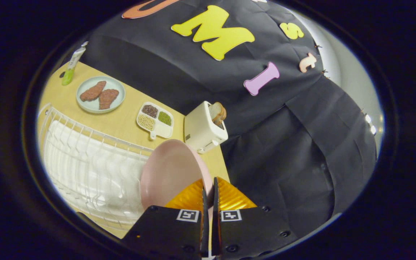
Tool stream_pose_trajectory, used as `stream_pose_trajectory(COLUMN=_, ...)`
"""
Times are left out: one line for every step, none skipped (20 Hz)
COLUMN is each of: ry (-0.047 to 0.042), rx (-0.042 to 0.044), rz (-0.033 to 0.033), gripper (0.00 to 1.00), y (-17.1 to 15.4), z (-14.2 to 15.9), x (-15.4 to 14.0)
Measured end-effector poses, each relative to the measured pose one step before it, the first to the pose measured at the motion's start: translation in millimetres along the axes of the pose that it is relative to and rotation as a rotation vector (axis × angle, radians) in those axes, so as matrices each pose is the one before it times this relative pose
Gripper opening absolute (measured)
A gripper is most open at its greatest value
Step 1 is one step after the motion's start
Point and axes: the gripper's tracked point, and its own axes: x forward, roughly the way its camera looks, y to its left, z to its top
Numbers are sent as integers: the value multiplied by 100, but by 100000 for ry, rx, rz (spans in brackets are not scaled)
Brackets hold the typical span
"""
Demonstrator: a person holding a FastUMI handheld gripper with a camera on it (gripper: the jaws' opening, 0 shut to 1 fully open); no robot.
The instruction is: Take the plate from the dish rack, then take the spoon from the basket and place it into the plate.
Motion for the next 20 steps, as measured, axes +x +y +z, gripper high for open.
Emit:
stream_pose_trajectory(ry=-2001, rx=452, rz=-1718, gripper=8, y=-177, z=303, x=-421)
stream_pose_trajectory(ry=-1097, rx=842, rz=-1884, gripper=9, y=-350, z=74, x=-240)
stream_pose_trajectory(ry=-795, rx=-105, rz=-1976, gripper=8, y=-550, z=-38, x=-127)
stream_pose_trajectory(ry=-561, rx=-538, rz=-558, gripper=9, y=-416, z=-97, x=-140)
stream_pose_trajectory(ry=-426, rx=496, rz=1321, gripper=8, y=-171, z=-49, x=-120)
stream_pose_trajectory(ry=-937, rx=1268, rz=1533, gripper=9, y=-389, z=-147, x=-229)
stream_pose_trajectory(ry=-875, rx=1856, rz=1964, gripper=9, y=-674, z=-302, x=-44)
stream_pose_trajectory(ry=-155, rx=2539, rz=3797, gripper=9, y=-354, z=-411, x=-264)
stream_pose_trajectory(ry=435, rx=2889, rz=5340, gripper=8, y=36, z=-896, x=5)
stream_pose_trajectory(ry=995, rx=2508, rz=5577, gripper=8, y=50, z=-864, x=29)
stream_pose_trajectory(ry=807, rx=2507, rz=5882, gripper=8, y=-290, z=-961, x=-9)
stream_pose_trajectory(ry=1280, rx=2859, rz=5105, gripper=8, y=-349, z=-1047, x=-220)
stream_pose_trajectory(ry=554, rx=3273, rz=4550, gripper=8, y=-519, z=-972, x=-232)
stream_pose_trajectory(ry=-60, rx=2381, rz=4949, gripper=8, y=-408, z=-794, x=-285)
stream_pose_trajectory(ry=6, rx=2356, rz=5455, gripper=8, y=-342, z=-1058, x=-252)
stream_pose_trajectory(ry=611, rx=3254, rz=5300, gripper=8, y=-203, z=-1038, x=-228)
stream_pose_trajectory(ry=1000, rx=2575, rz=5344, gripper=8, y=-306, z=-1245, x=-170)
stream_pose_trajectory(ry=280, rx=2074, rz=4615, gripper=9, y=-115, z=-1038, x=-191)
stream_pose_trajectory(ry=-352, rx=975, rz=4886, gripper=8, y=-270, z=-1242, x=-287)
stream_pose_trajectory(ry=-234, rx=2082, rz=4666, gripper=8, y=87, z=-1180, x=-206)
